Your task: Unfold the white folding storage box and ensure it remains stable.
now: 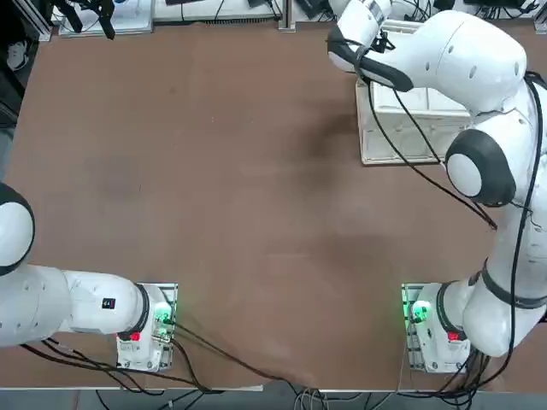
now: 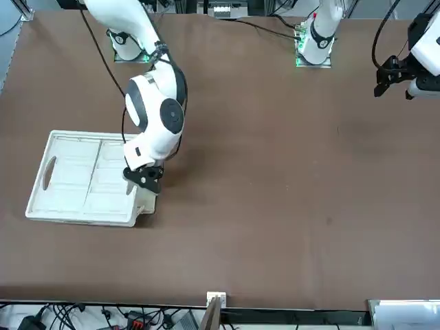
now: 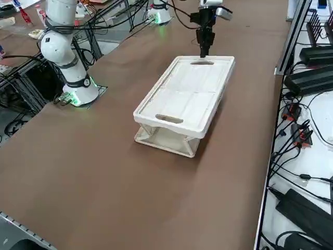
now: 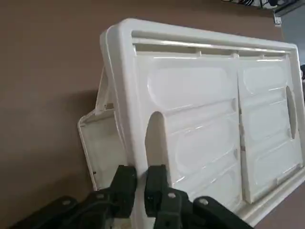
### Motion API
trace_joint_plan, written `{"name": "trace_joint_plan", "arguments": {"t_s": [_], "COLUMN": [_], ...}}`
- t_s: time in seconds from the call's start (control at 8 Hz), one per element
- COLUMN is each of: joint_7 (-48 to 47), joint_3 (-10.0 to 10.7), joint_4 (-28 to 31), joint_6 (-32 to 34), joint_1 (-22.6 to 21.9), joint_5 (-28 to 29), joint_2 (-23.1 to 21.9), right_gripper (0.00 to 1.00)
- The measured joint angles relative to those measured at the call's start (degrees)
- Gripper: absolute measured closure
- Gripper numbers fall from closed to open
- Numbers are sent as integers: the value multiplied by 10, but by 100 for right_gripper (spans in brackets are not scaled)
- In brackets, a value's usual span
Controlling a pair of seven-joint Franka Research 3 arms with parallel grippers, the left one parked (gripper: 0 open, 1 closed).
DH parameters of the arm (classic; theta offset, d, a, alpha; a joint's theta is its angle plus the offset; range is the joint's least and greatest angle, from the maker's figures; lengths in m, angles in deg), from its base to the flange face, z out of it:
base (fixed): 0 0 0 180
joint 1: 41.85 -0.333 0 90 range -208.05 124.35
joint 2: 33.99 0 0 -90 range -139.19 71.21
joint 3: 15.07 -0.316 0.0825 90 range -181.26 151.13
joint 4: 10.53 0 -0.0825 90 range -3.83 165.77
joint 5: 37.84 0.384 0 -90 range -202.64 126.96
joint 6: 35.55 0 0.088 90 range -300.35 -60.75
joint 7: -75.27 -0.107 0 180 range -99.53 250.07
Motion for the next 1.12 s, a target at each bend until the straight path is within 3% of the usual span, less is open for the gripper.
{"name": "trace_joint_plan", "arguments": {"t_s": [0.25, 0.5, 1.12], "joint_7": [0, 1, 14], "joint_3": [0, 11, 13], "joint_4": [-10, -19, -38], "joint_6": [1, 30, 57], "joint_1": [-3, -2, -3], "joint_5": [-10, -32, -32], "joint_2": [16, 25, 25], "right_gripper": [86, 98, 98]}}
